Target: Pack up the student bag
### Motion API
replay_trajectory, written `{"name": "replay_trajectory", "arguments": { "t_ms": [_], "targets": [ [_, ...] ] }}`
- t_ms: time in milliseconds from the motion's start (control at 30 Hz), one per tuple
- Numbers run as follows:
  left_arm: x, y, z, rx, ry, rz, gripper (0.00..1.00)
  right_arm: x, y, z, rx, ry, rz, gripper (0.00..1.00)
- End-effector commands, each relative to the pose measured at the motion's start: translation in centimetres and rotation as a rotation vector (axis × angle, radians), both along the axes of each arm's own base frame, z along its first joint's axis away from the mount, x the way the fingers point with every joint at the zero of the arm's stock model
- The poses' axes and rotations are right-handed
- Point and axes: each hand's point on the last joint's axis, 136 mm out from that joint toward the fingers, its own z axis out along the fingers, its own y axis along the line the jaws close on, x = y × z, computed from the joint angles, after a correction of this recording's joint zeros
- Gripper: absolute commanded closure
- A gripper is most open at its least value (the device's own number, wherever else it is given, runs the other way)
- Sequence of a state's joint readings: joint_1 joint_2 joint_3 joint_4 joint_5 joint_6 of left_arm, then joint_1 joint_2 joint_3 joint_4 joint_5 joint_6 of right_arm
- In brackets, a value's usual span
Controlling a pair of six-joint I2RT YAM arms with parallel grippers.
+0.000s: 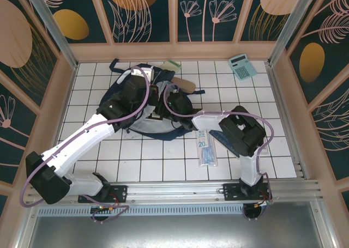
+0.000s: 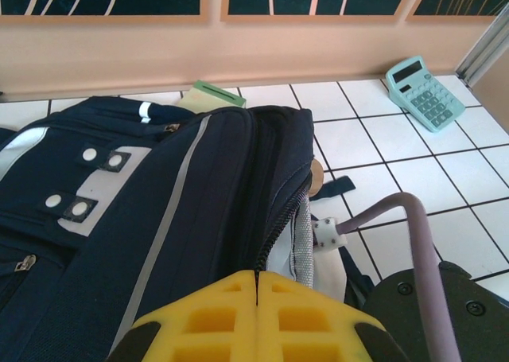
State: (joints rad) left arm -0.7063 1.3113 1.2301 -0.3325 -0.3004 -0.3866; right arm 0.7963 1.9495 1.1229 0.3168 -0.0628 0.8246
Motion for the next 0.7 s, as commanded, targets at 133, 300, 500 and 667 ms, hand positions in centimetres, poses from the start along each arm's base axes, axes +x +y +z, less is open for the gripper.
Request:
{"name": "replay_trajectory", "arguments": {
  "t_ms": [133,300,500,667],
  "targets": [
    [0.6,-0.3,2.5,-0.064,-0.074,-0.004,1.0,0.0,2.4,-0.6,0.016,0.041,0.062,0.46],
    [0.6,-0.5,2.3,-0.068,-0.068,-0.013,1.0,0.1,3.1,-0.8,0.017,0.05,0.067,0.45],
    [0.6,-1.0,2.2,-0.08,-0.059,-0.031,1.0,-0.4,6.5,0.4,0.115,0.017,0.158,0.44],
    [0.5,-1.2,2.0,-0.083,-0.053,-0.038,1.0,-0.1,8.1,2.1,0.187,-0.019,0.204,0.43]
  ]
}}
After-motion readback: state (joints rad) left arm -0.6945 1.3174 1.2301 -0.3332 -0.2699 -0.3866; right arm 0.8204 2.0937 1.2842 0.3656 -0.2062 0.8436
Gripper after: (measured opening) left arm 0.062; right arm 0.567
